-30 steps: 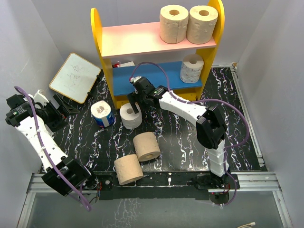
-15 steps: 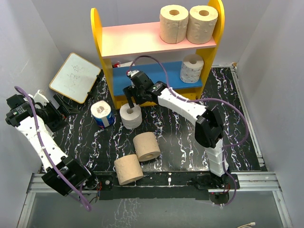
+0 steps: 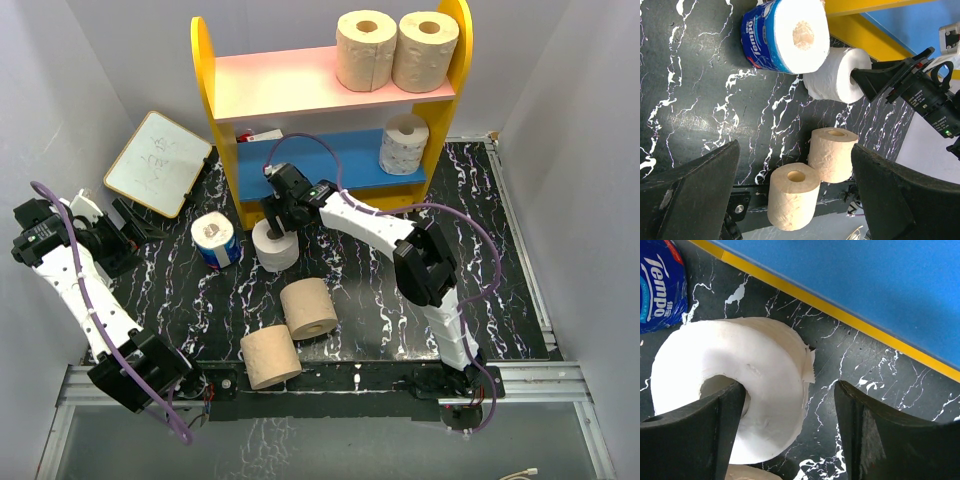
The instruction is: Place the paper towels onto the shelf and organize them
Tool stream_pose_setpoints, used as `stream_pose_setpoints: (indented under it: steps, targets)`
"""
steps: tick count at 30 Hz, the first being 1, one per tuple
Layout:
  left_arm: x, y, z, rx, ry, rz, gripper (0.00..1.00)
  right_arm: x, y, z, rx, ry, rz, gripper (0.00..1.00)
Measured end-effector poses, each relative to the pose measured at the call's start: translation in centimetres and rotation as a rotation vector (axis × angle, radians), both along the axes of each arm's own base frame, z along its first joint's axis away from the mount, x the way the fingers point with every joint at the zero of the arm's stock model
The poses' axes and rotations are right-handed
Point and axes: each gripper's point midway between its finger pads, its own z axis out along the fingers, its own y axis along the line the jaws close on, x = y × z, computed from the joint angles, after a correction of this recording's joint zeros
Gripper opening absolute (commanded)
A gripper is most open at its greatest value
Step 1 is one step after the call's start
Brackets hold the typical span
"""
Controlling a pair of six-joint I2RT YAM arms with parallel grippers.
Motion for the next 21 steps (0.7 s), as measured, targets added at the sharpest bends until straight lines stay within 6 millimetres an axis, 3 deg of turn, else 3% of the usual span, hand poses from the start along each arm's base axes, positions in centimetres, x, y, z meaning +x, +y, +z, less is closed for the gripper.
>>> stream_pose_setpoints:
  steps: [2, 5, 6, 15, 21]
  targets:
    - [0.0, 0.0, 0.0, 0.000, 0.000, 0.000, 0.91, 0.0, -0.1, 0.0, -0.005, -0.002, -0.001, 0.46]
    - [0.0, 0.0, 0.0, 0.000, 0.000, 0.000, 0.91, 0.1, 0.0, 0.1, -0.006, -0.012, 0.004, 0.05]
    - [0.0, 0.0, 0.0, 0.000, 0.000, 0.000, 0.91, 0.1, 0.0, 0.0, -0.011, -0.018, 0.003, 0.00]
    - [0.0, 0.0, 0.0, -0.001, -0.001, 0.000, 0.91, 0.2, -1.1, 0.1, -0.025, -0.055, -0.053, 0.00]
    - [0.0, 0.0, 0.0, -0.001, -0.003, -0.003, 0.91, -0.2, -4.6, 1.0, -0.102, -0.087, -0.159, 0.00]
